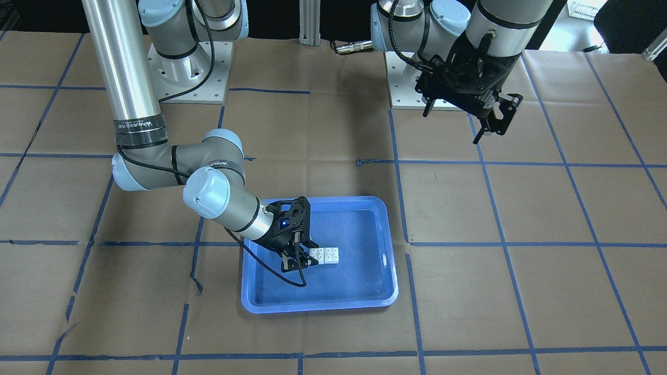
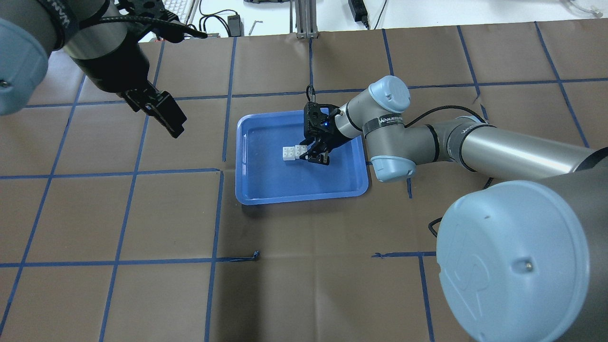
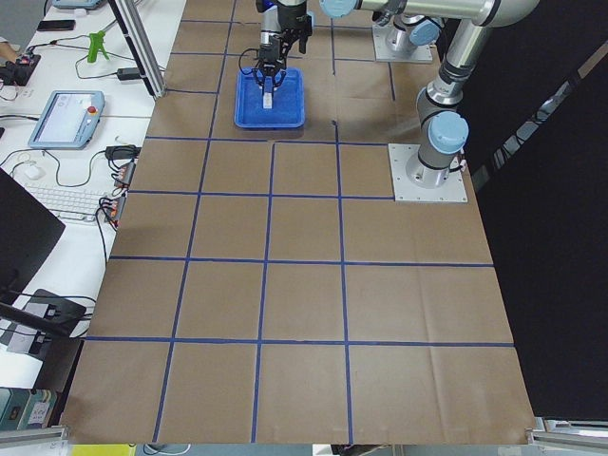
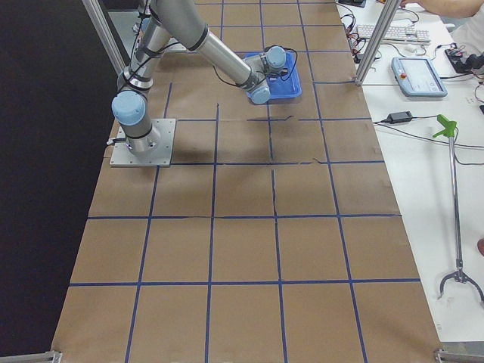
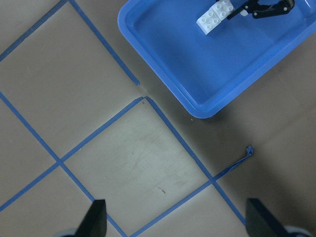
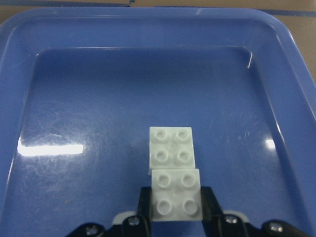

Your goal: Assemble white blocks and place on blue tray

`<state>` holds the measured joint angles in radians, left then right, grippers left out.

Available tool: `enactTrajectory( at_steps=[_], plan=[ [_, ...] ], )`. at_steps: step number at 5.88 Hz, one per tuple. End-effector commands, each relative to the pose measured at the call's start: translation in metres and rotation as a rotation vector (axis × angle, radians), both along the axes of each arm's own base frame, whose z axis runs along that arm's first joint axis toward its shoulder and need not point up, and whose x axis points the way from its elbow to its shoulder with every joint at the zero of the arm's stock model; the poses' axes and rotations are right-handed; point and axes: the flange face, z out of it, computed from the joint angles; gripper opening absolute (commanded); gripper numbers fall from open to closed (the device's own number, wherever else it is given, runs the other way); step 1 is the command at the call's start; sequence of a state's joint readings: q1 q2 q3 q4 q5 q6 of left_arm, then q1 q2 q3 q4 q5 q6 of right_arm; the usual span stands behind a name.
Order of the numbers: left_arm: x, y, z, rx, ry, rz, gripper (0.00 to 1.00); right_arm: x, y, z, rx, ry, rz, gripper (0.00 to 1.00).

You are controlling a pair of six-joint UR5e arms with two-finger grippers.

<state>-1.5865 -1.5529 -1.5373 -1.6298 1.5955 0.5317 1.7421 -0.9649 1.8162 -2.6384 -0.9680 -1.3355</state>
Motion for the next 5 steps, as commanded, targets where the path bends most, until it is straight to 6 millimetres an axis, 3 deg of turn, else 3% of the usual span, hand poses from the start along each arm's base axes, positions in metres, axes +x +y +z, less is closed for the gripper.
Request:
enactTrajectory(
  at_steps=[1, 3, 5],
  plan=[
    [-0.0005, 0.0046, 0.0106, -0.034, 0.003, 0.288, 0.99, -0.0006, -0.0003, -0.0009, 0.003, 0.000, -0.003, 0.22],
    [-0.0010, 0.0107, 0.0182, -0.059, 0.008, 0.556, 0.99, -0.0006, -0.0003, -0.0047, 0.009, 0.001, -0.003, 0.22],
    [-0.0001, 0.0104, 0.0190, -0.067, 0.009, 0.580, 0.99, -0.0007, -0.0003, -0.0048, 0.010, 0.002, -0.005, 0.25]
  ],
)
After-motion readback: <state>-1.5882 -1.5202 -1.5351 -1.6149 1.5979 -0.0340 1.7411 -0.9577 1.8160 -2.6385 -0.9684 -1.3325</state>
